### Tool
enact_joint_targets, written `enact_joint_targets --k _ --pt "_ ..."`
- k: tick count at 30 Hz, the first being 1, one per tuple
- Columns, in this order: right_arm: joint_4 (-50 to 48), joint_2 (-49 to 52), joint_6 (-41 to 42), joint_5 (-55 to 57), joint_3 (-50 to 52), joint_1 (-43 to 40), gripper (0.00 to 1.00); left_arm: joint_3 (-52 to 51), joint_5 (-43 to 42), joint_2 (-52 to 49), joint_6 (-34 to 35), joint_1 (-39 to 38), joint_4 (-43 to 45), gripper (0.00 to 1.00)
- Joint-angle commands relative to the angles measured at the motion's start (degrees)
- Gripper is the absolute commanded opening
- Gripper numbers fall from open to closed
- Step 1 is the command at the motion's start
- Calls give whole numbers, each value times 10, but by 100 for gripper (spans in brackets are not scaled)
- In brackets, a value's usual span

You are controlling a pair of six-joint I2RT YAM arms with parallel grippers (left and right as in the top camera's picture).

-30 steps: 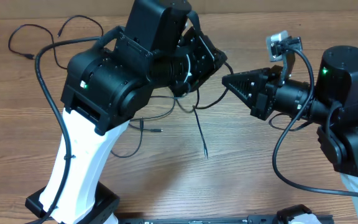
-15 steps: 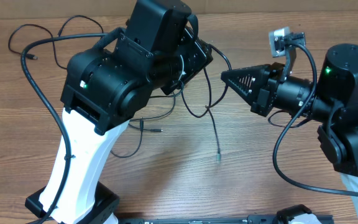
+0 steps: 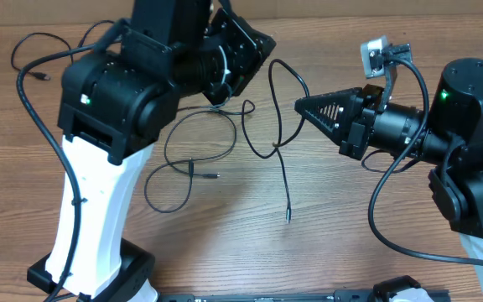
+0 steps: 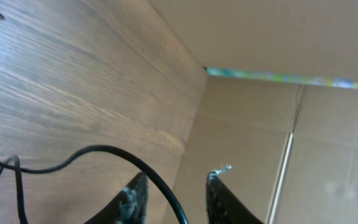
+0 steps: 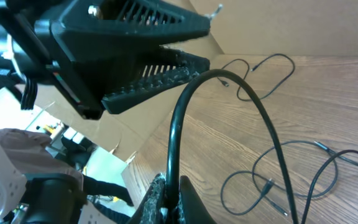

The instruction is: Untangle cables

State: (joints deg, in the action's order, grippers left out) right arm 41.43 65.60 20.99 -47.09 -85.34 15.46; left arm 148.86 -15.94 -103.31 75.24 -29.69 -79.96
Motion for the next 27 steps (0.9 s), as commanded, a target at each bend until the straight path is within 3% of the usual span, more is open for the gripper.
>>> enact_joint_targets --k 1,13,19,27 --pt "-7 -1 3 -23 -2 0 4 1 -39 -2 -2 6 -12 39" --pt "-50 -1 29 -45 -2 0 4 1 -36 -14 3 4 -29 42" --pt "-61 -1 30 -69 -2 0 4 1 -36 -17 38 4 -24 47" --pt "-63 -1 30 -71 -2 0 4 1 -95 -23 45 4 -18 38"
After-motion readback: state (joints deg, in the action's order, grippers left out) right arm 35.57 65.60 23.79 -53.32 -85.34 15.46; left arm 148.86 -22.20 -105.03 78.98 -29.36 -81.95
